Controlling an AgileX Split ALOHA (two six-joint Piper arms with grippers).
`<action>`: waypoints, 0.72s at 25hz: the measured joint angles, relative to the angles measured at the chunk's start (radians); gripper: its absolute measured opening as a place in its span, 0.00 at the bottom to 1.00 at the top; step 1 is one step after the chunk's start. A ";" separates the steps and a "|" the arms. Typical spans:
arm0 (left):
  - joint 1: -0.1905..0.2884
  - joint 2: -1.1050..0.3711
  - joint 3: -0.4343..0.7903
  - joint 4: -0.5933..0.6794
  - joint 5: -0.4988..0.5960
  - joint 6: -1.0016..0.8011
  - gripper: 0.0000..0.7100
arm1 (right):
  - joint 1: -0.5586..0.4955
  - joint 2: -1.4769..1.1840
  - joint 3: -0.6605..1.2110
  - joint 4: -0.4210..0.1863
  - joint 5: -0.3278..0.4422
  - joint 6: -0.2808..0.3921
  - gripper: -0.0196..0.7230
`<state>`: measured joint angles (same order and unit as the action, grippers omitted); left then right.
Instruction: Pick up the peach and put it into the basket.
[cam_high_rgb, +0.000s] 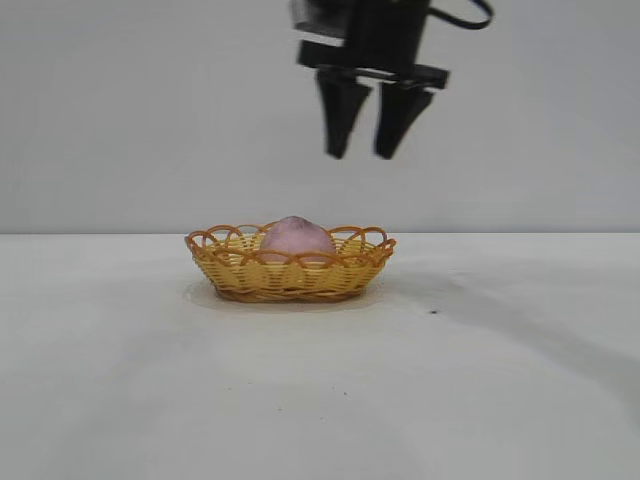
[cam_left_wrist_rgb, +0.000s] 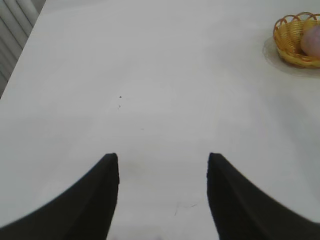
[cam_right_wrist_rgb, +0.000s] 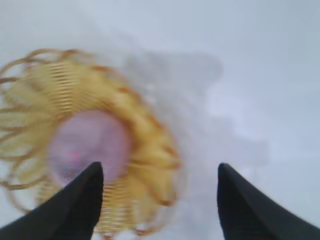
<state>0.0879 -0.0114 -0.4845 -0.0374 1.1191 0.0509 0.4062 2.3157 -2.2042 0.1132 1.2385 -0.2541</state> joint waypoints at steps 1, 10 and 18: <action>0.000 0.000 0.000 0.000 0.000 0.000 0.49 | -0.032 -0.001 0.000 -0.016 0.000 0.011 0.60; 0.000 0.000 0.000 0.000 0.000 0.000 0.49 | -0.300 -0.002 0.000 -0.064 0.000 0.120 0.60; 0.000 0.000 0.000 0.000 0.000 0.000 0.49 | -0.401 -0.028 0.000 -0.105 0.004 0.171 0.60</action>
<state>0.0879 -0.0114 -0.4845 -0.0374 1.1191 0.0509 0.0047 2.2872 -2.2042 0.0087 1.2422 -0.0836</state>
